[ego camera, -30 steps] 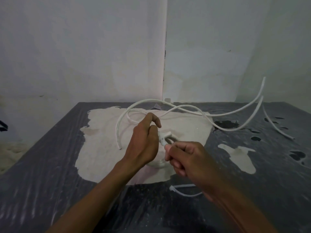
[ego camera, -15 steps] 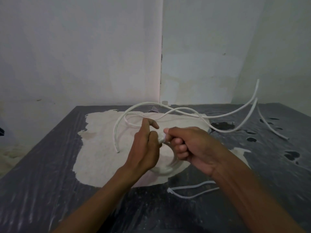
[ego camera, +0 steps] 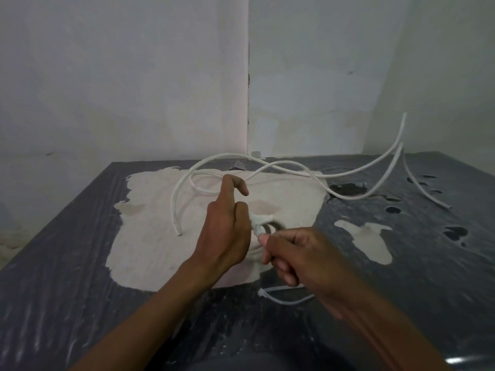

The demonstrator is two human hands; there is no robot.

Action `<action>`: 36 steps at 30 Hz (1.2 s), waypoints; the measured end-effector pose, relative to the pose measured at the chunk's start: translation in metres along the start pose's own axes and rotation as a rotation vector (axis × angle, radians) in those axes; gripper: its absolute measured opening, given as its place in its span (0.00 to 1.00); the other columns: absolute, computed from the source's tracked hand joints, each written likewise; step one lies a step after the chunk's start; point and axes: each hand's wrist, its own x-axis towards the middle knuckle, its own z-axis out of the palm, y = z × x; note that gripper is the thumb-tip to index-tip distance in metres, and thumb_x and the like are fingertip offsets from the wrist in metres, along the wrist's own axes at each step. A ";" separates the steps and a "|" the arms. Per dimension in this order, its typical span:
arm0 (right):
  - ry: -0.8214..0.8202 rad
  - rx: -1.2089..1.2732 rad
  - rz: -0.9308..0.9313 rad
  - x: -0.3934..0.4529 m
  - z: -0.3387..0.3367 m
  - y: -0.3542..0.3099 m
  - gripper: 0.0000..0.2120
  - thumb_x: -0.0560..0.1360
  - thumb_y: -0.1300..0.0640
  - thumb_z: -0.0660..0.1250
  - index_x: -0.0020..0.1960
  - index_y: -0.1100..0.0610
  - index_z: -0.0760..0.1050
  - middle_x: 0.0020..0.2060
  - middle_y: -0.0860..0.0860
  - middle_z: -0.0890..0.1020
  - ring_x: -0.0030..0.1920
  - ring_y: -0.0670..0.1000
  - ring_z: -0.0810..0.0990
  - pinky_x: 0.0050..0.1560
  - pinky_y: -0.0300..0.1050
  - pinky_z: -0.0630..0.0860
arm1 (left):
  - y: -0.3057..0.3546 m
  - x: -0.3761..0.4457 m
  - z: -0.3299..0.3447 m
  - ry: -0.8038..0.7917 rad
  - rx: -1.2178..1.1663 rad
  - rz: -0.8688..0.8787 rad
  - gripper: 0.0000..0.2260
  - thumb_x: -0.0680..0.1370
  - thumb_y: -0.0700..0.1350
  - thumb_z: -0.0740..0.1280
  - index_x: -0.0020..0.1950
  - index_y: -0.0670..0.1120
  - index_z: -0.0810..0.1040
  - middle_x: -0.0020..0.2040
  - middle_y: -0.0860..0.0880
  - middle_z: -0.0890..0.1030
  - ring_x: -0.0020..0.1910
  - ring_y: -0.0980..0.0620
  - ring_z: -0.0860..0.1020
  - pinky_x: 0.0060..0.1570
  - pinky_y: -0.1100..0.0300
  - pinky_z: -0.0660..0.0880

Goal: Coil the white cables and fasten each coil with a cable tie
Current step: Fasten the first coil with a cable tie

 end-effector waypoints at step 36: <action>-0.049 -0.050 -0.234 0.066 -0.001 0.005 0.16 0.79 0.47 0.57 0.56 0.52 0.80 0.48 0.52 0.85 0.46 0.54 0.84 0.47 0.48 0.80 | -0.011 0.008 -0.007 -0.040 -0.166 -0.266 0.05 0.81 0.37 0.53 0.50 0.43 0.67 0.34 0.47 0.73 0.28 0.61 0.72 0.26 0.70 0.68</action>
